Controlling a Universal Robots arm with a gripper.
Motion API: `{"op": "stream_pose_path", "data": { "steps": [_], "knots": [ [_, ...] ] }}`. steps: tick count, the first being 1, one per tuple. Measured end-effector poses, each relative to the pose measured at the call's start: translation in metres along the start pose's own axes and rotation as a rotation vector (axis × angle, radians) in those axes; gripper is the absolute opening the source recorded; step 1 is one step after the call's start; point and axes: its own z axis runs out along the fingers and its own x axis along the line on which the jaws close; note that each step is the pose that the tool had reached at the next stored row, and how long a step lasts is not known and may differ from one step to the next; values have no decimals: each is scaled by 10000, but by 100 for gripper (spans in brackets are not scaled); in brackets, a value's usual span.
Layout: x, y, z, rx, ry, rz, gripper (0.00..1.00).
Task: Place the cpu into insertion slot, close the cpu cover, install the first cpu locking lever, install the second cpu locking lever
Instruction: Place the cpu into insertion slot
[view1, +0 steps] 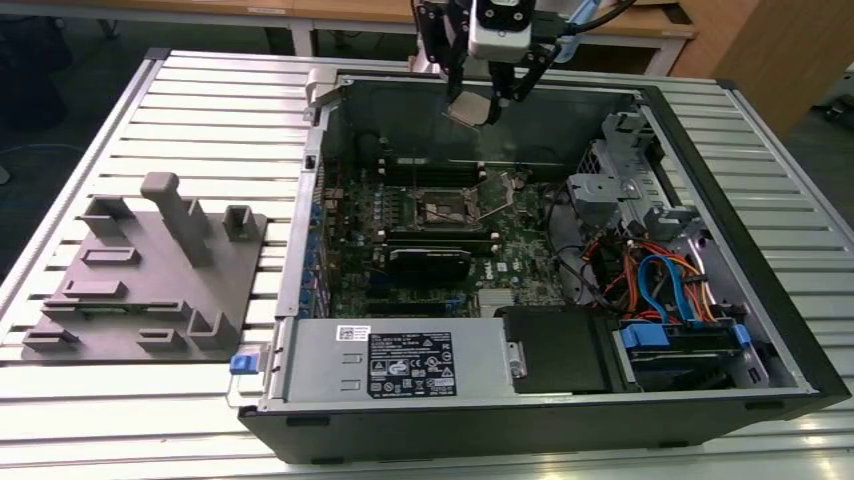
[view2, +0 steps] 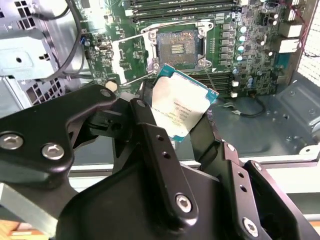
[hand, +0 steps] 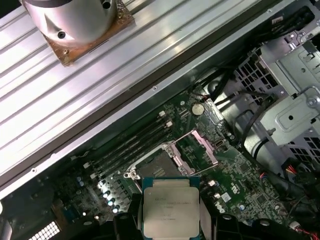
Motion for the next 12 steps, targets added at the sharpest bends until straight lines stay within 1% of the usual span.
{"op": "stream_pose_path", "data": {
  "steps": [2, 12],
  "knots": [
    [-1, 0, 4, -5, -21, 229, 54],
    [-1, -3, 30, -33, -189, 2044, 54]
  ]
}}
